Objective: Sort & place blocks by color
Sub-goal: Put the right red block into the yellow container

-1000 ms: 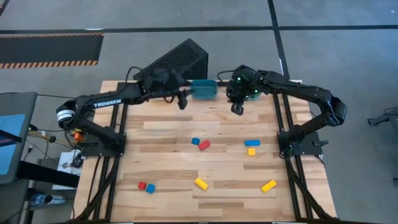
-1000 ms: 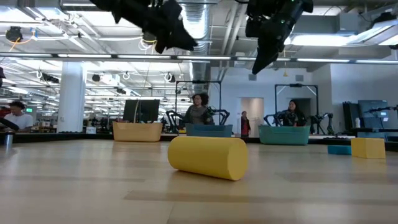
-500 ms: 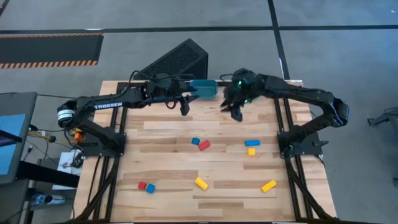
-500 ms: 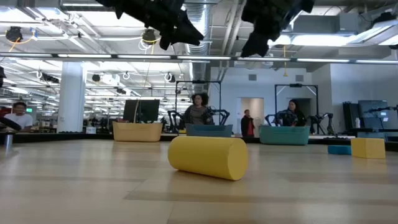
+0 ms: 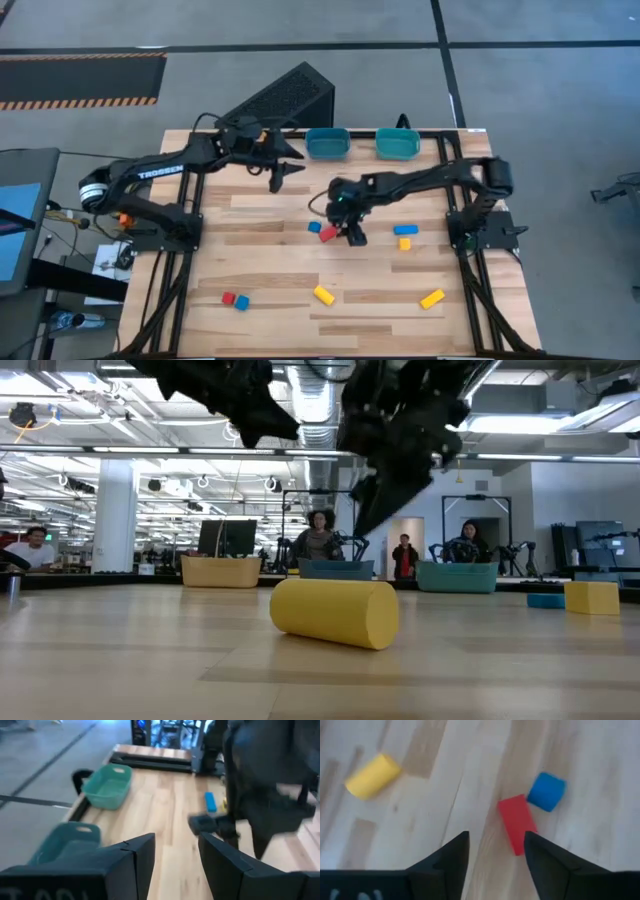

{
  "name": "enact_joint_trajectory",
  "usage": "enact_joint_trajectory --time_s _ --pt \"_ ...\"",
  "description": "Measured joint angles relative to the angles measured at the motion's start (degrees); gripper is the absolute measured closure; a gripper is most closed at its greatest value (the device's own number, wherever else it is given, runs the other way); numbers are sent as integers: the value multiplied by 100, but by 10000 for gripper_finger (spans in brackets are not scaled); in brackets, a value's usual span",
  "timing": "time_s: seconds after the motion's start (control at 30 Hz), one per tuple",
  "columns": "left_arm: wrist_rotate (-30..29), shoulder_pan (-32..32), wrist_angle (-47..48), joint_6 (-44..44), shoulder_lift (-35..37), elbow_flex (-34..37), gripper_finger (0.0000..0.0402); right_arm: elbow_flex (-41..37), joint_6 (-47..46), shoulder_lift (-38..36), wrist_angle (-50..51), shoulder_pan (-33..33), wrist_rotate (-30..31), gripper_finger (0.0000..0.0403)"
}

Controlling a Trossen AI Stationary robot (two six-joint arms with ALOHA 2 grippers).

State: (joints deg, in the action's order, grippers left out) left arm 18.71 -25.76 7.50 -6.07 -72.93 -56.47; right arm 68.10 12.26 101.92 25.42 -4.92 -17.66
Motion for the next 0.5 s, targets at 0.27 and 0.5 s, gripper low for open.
enact_joint_trajectory --time_s 0.27,0.5 --pt "-918 -167 -476 625 704 0 260 307 908 994 212 78 903 146" --pt "-1350 -149 -345 1869 863 0 260 551 1473 1172 11 78 1042 147"
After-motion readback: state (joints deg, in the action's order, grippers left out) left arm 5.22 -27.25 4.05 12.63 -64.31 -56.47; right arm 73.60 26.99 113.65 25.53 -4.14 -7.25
